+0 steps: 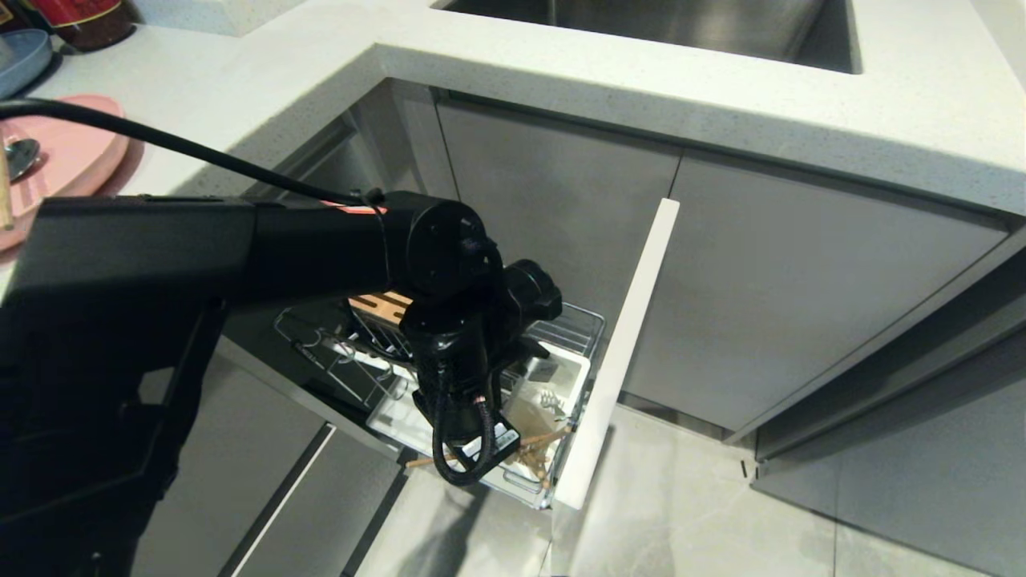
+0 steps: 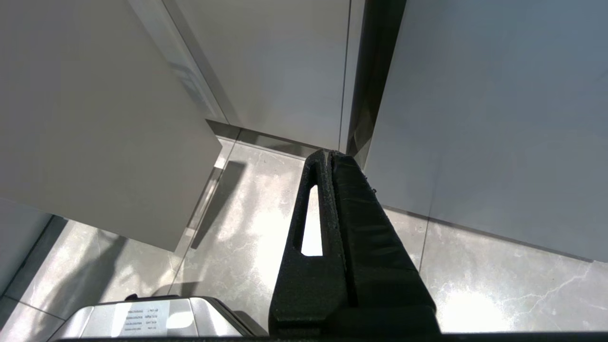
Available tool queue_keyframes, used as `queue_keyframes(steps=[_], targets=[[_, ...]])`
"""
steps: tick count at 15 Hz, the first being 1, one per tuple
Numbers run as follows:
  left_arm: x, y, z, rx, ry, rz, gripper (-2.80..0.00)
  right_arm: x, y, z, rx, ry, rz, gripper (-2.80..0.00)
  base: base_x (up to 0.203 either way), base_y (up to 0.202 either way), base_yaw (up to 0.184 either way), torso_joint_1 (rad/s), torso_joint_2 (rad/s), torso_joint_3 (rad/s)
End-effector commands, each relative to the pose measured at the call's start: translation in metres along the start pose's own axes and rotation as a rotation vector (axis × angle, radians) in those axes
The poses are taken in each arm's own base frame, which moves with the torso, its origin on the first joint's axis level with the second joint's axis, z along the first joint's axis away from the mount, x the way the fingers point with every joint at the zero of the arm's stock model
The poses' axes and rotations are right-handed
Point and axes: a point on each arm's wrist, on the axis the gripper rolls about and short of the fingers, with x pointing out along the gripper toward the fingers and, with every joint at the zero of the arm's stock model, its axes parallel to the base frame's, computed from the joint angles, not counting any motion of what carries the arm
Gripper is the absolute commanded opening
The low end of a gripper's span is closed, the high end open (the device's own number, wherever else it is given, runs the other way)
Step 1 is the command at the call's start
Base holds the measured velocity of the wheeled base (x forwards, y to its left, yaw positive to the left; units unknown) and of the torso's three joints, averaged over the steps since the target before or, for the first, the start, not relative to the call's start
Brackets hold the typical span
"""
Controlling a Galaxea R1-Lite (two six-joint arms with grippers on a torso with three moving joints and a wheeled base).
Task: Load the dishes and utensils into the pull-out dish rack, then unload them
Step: Pick up the chopsticks and place it in the cupboard
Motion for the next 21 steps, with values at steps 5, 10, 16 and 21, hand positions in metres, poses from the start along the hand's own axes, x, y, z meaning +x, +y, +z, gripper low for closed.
queue_keyframes(steps=[5, 10, 16, 21], targets=[[0.001, 0.0, 0.0, 0.002, 0.01, 0.001, -2.8, 0.0, 0.0, 0.0, 0.001, -0.005, 0.0, -2.8, 0.0, 0.0, 0.0, 0.0, 0.0, 0.0], [0.0, 0.0, 0.0, 0.003, -0.002, 0.001, -2.8, 0.0, 0.0, 0.0, 0.0, -0.005, -0.001, -2.8, 0.0, 0.0, 0.0, 0.0, 0.0, 0.0], [-0.003, 0.0, -0.001, -0.001, -0.013, 0.004, 0.0, 0.0, 0.0, 0.0, 0.001, -0.005, 0.0, -2.8, 0.0, 0.0, 0.0, 0.0, 0.0, 0.0], [-0.019, 0.0, -0.008, -0.013, -0.054, 0.011, 0.0, 0.0, 0.0, 0.0, 0.001, -0.005, 0.0, -2.8, 0.0, 0.0, 0.0, 0.0, 0.0, 0.0]])
